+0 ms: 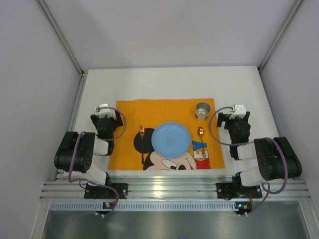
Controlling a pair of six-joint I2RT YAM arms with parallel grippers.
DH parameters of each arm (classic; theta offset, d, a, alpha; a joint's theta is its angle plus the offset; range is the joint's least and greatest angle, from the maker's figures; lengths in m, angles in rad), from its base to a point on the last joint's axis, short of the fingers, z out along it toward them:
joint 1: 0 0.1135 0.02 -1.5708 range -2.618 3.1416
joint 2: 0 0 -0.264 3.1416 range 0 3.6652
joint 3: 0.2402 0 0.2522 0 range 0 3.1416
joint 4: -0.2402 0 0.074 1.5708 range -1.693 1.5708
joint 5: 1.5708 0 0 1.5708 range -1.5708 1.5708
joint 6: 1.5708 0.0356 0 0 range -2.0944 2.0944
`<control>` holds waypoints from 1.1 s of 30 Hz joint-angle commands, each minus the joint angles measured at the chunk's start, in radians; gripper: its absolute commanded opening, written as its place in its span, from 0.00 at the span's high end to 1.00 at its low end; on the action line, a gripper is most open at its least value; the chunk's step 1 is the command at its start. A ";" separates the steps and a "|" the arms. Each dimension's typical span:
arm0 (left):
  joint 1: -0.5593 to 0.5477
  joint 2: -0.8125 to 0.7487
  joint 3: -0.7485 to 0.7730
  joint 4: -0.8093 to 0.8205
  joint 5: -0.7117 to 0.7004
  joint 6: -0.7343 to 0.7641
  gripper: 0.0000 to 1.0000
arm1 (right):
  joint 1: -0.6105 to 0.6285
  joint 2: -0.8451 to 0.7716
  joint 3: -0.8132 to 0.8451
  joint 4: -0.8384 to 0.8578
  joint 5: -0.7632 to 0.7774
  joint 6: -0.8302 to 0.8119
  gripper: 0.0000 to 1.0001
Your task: Set the dinner table for one person
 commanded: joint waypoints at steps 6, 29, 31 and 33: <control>0.004 -0.002 -0.004 0.090 0.006 -0.003 0.01 | -0.014 -0.005 0.027 0.102 -0.049 -0.007 0.00; 0.004 -0.004 -0.004 0.092 0.006 -0.003 0.02 | -0.015 -0.001 0.025 0.112 -0.052 -0.006 0.00; 0.004 -0.004 -0.004 0.092 0.006 -0.003 0.01 | -0.015 -0.001 0.025 0.112 -0.053 -0.006 0.00; 0.004 -0.002 -0.004 0.092 0.006 -0.003 0.02 | -0.015 -0.002 0.025 0.111 -0.053 -0.006 0.00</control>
